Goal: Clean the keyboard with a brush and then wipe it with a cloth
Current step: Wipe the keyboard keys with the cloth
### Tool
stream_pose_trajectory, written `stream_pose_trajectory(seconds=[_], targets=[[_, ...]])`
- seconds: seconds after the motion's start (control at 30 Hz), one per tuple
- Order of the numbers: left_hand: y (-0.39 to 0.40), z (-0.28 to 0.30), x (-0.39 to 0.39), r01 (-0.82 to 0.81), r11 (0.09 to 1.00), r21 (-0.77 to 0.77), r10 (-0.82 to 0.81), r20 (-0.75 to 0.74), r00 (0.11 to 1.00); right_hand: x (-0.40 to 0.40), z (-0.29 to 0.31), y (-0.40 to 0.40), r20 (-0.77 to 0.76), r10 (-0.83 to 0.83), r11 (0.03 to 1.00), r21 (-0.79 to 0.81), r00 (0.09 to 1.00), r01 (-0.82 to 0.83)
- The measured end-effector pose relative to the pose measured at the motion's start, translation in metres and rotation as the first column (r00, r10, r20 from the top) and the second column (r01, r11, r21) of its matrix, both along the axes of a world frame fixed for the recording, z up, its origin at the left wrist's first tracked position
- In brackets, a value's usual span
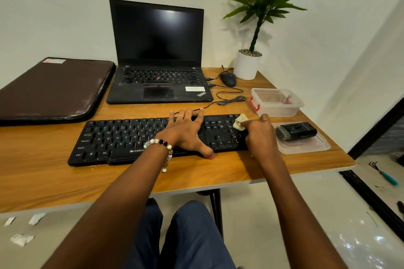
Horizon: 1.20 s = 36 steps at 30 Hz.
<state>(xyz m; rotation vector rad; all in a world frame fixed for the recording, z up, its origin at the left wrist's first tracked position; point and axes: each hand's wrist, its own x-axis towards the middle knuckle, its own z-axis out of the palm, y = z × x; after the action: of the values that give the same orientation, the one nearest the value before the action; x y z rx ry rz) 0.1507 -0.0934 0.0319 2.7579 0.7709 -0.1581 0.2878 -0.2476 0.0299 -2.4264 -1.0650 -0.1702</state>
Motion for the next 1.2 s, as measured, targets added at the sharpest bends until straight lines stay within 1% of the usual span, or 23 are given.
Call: stream_pose_trajectory(seconds=[0.1,0.17,0.2,0.23,0.27,0.33,0.4,0.47,0.5,0.6,0.67,0.7,0.73,0.8,0.87,0.9,0.93,1.0,1.03,1.07,1.1,1.13,1.2], targets=[[0.001,-0.001,0.000,0.001,1.000,0.008,-0.001,0.008,1.000,-0.019,-0.011,-0.003,-0.109,0.069,0.989,0.140,0.992,-0.053],[0.000,-0.001,0.000,0.003,1.000,0.006,-0.003,0.010,1.000,-0.031,-0.007,-0.009,-0.147,0.130,0.978,0.181,0.980,-0.103],[0.000,-0.001,0.000,0.004,1.000,0.003,-0.004,0.011,1.000,-0.033,-0.002,-0.014,-0.158,0.158,0.978,0.164,0.975,-0.132],[-0.001,-0.001,0.000,0.006,1.000,0.003,-0.006,0.010,1.000,-0.031,0.005,-0.018,-0.144,0.162,0.985,0.073,0.976,-0.153],[-0.001,0.000,0.000,0.008,1.000,0.001,-0.008,0.009,1.000,-0.025,0.014,-0.023,-0.145,0.139,0.988,-0.040,0.980,-0.146],[-0.003,0.001,0.000,0.010,1.000,-0.001,-0.010,0.009,1.000,-0.003,0.033,-0.026,-0.157,0.094,0.986,-0.122,0.983,-0.114],[-0.002,0.002,-0.002,0.008,1.000,-0.005,-0.008,0.010,1.000,0.011,0.045,-0.018,-0.109,0.028,0.993,-0.107,0.994,-0.040],[-0.002,0.002,-0.002,0.007,1.000,-0.016,-0.006,0.011,1.000,0.018,0.044,0.000,-0.073,-0.014,1.000,0.017,0.997,0.015],[-0.002,0.002,-0.002,0.006,1.000,-0.017,-0.006,0.012,1.000,0.018,0.041,0.010,-0.071,0.013,0.998,0.056,0.997,-0.009],[-0.003,0.001,-0.002,-0.001,1.000,-0.016,0.001,0.006,1.000,0.009,0.027,0.031,-0.052,0.132,0.991,0.003,0.990,-0.132],[-0.003,0.001,-0.002,0.002,1.000,-0.019,-0.001,0.010,1.000,0.001,0.017,0.029,-0.025,0.118,0.989,-0.085,0.993,-0.120],[-0.002,0.001,-0.002,0.003,1.000,-0.018,-0.002,0.014,1.000,-0.004,0.014,0.025,-0.040,0.116,0.989,-0.088,0.992,-0.119],[-0.002,0.001,-0.002,0.003,1.000,-0.016,-0.002,0.018,1.000,-0.006,0.009,0.021,-0.071,0.123,0.988,-0.089,0.990,-0.129],[-0.002,0.001,-0.003,0.000,1.000,-0.014,0.001,0.022,1.000,-0.017,0.006,0.006,-0.202,0.156,0.988,0.044,0.967,-0.151],[-0.003,0.001,-0.003,0.002,1.000,-0.018,-0.001,0.026,1.000,-0.024,0.003,-0.009,-0.301,0.118,0.987,0.141,0.946,-0.079],[-0.004,0.001,-0.003,0.002,1.000,-0.018,-0.001,0.029,1.000,-0.024,0.003,-0.014,-0.409,0.116,0.983,0.181,0.905,-0.044],[-0.004,0.002,-0.003,0.002,1.000,-0.020,-0.002,0.030,1.000,-0.021,0.002,-0.017,-0.454,0.095,0.991,0.132,0.886,-0.039],[-0.005,0.002,-0.003,0.003,1.000,-0.024,-0.003,0.027,1.000,-0.018,0.017,-0.017,-0.508,0.043,0.991,0.134,0.860,0.029],[-0.005,0.002,-0.003,0.005,1.000,-0.022,-0.005,0.026,1.000,-0.017,0.031,-0.014,-0.632,0.011,0.983,0.151,0.775,0.109],[-0.005,0.002,-0.003,0.007,1.000,-0.017,-0.007,0.026,1.000,-0.009,0.035,-0.011,-0.558,0.038,0.990,0.135,0.829,0.046],[-0.004,0.002,-0.003,0.010,1.000,-0.013,-0.010,0.025,1.000,-0.007,0.045,-0.006,-0.545,0.037,0.986,0.156,0.838,0.057],[-0.004,0.002,-0.004,0.011,1.000,-0.011,-0.011,0.024,1.000,-0.002,0.048,-0.002,-0.457,0.042,0.988,0.152,0.888,0.032],[-0.004,0.002,-0.003,0.008,1.000,-0.007,-0.008,0.019,1.000,-0.005,0.049,0.016,-0.456,0.067,0.984,0.176,0.887,0.017]])
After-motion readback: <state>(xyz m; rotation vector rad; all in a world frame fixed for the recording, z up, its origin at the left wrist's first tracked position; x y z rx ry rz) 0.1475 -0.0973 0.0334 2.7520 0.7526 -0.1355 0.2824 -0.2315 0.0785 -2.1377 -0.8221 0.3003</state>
